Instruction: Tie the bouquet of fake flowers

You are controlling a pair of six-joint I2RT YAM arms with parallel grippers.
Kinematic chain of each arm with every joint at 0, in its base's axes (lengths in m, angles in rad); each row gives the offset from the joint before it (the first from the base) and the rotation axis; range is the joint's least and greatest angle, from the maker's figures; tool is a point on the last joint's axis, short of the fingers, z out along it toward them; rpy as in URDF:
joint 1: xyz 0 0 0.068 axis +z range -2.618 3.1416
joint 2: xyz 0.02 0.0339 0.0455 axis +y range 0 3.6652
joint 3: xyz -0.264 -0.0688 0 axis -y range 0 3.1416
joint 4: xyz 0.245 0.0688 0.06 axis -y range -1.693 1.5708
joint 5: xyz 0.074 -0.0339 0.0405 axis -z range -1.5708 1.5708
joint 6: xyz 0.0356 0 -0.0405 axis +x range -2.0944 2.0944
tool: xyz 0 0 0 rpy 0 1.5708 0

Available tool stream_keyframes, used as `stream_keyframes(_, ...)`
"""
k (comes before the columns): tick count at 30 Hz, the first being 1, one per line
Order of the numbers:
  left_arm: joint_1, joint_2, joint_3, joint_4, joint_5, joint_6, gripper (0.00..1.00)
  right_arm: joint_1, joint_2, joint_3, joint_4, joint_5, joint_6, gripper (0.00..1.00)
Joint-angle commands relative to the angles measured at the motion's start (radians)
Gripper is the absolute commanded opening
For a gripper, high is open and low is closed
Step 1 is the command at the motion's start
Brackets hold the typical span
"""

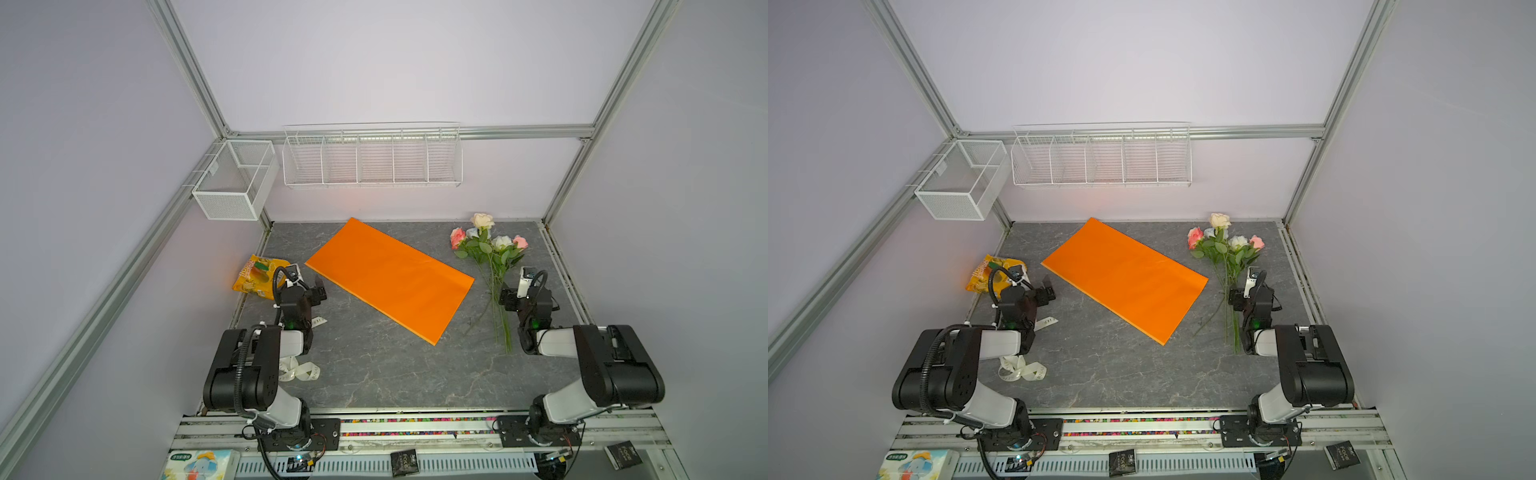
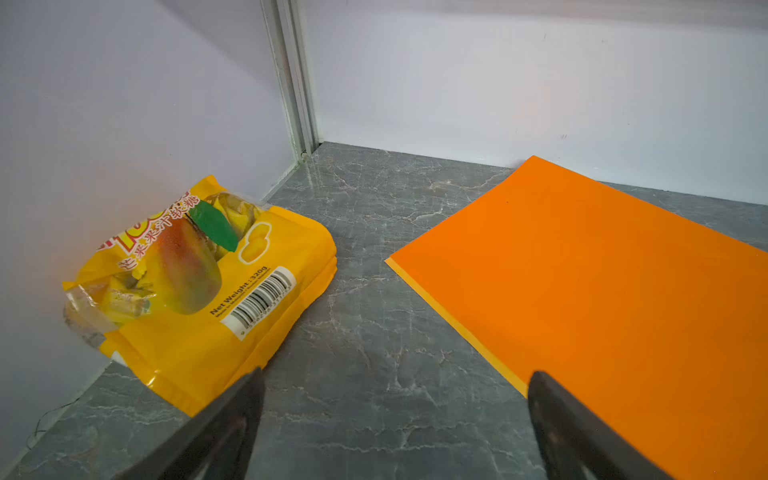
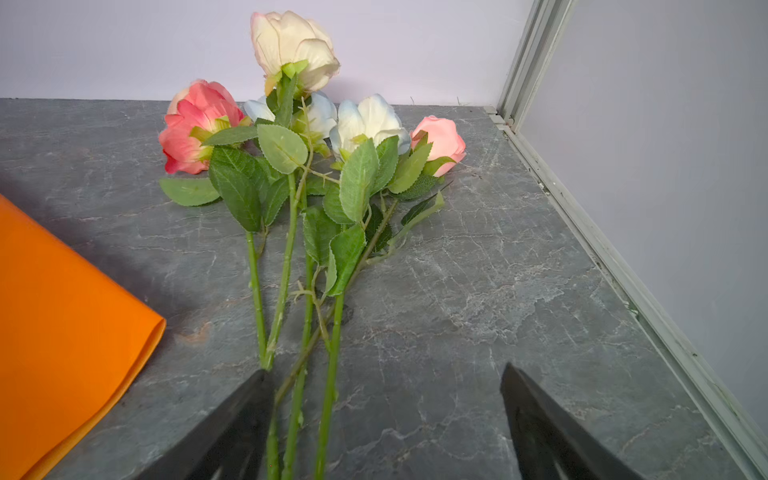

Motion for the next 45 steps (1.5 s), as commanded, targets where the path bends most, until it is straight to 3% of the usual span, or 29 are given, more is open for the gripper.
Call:
stream_keyframes(1, -0.001, 0.007, -0.009, 0.018, -0.011, 0.010, 0.99, 0.002, -0.007, -0.003, 0.021, 0.006, -0.010, 0.89)
stream_keyframes(38, -0.034, 0.007, -0.038, 0.072, -0.017, 0.054, 0.99, 0.002, -0.012, -0.003, 0.020, -0.012, -0.018, 0.89)
stream_keyframes(42, -0.034, -0.069, -0.054, 0.054, -0.075, 0.027, 0.99, 0.005, -0.086, 0.107, -0.230, 0.002, -0.005, 0.89)
stream_keyframes(44, -0.034, -0.188, -0.009, -0.149, -0.112, -0.001, 0.99, 0.003, -0.143, 0.259, -0.577, -0.029, 0.055, 0.89)
stream_keyframes(45, -0.035, -0.240, 0.023, -0.244, -0.132, -0.028, 0.99, 0.004, -0.157, 0.307, -0.658, -0.066, 0.094, 0.89)
